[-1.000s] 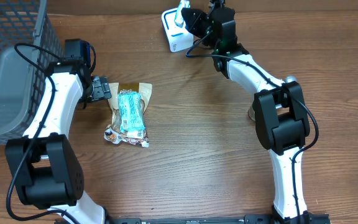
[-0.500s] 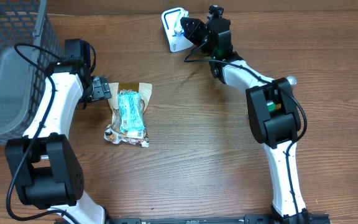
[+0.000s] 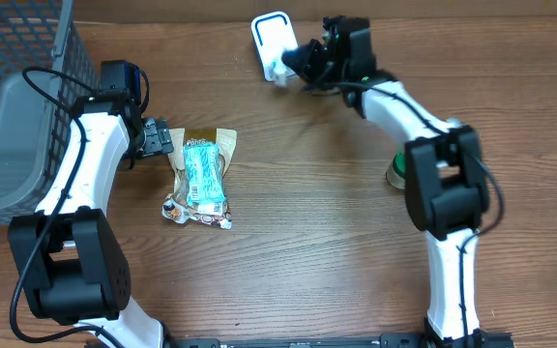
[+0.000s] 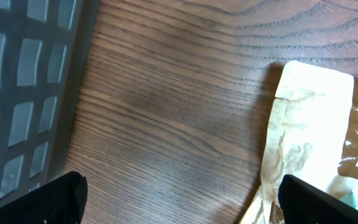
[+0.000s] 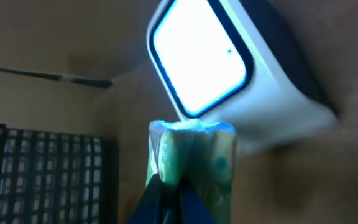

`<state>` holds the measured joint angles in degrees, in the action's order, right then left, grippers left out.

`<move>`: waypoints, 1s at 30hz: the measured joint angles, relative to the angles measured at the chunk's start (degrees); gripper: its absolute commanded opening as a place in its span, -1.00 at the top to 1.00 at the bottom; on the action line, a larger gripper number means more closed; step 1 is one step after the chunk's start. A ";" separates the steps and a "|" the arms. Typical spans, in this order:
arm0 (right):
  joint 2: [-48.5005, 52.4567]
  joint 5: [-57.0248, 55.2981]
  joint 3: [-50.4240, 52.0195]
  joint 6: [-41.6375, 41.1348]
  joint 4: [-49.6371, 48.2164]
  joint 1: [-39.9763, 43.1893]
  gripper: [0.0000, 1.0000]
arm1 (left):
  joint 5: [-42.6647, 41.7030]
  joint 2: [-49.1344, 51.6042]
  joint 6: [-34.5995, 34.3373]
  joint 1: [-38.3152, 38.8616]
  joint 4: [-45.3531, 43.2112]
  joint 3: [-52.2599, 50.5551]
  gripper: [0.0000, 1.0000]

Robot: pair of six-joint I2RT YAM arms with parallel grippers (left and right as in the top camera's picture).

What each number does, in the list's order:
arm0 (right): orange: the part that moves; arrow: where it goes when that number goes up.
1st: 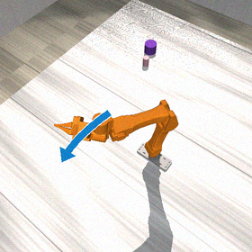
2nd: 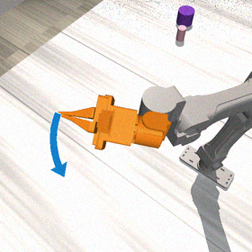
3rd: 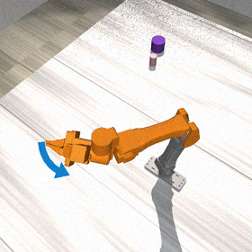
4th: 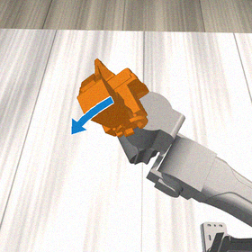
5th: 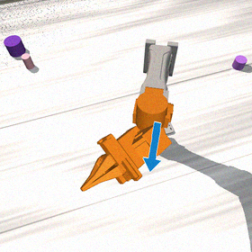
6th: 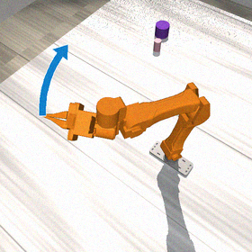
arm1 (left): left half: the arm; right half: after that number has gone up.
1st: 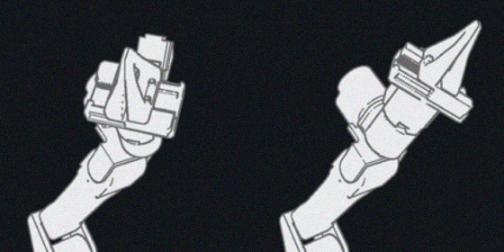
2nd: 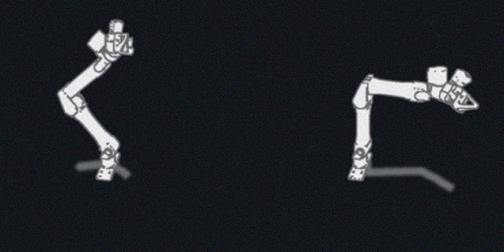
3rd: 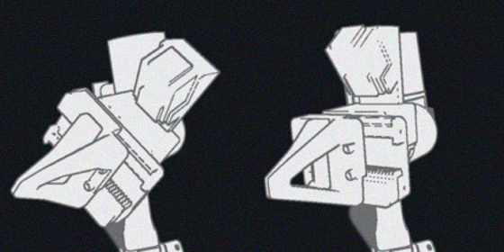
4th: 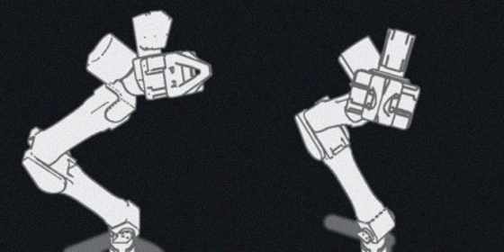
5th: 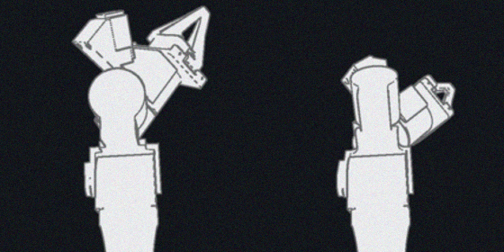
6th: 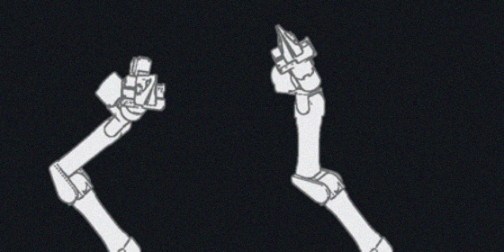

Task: Scan the item barcode
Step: 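Raise the green packet with the right gripper to the white scanner, then carry the packet right and lower it onto the table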

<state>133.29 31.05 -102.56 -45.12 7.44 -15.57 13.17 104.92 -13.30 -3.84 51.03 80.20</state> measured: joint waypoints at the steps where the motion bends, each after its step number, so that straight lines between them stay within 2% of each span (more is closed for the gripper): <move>1: -1.36 0.22 0.02 1.22 3.80 0.24 0.93 | 0.00 0.00 0.00 0.00 0.02 0.00 -0.99; 5: -7.26 1.01 -0.26 7.91 21.40 0.96 0.93 | 0.02 0.00 0.00 0.00 0.02 0.00 -0.99; 9: -9.07 0.31 -0.44 13.38 38.42 0.87 0.92 | 0.00 0.00 0.00 0.00 -0.02 0.00 -0.99; 12: -9.01 -5.68 0.07 15.69 50.29 0.46 0.92 | 0.00 0.00 0.00 0.00 0.00 0.00 -0.99; 15: -9.01 -14.51 1.07 16.94 56.76 -0.26 0.91 | 0.00 0.00 0.00 0.00 0.02 0.00 -0.99; 19: -9.01 -22.45 2.64 17.68 58.97 -1.53 0.89 | 0.00 0.00 0.00 0.00 0.02 0.00 -0.99; 20: -9.01 -24.44 3.21 17.88 59.28 -1.95 0.78 | -0.02 0.00 0.00 0.00 0.00 0.00 -0.99; 22: -9.01 -27.15 3.91 17.73 59.45 -2.49 0.44 | 0.00 0.00 0.00 0.00 0.02 0.00 -0.99; 27: -9.01 -32.79 4.48 18.21 58.99 -2.84 0.13 | 0.00 0.00 0.00 0.00 0.00 0.00 -0.99; 30: -9.01 -34.71 4.48 18.51 58.69 -2.82 0.10 | -0.02 0.00 0.00 0.00 0.00 0.00 -0.99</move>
<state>124.29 -3.66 -98.08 -26.61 66.13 -18.39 13.15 104.92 -13.30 -3.84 51.03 80.20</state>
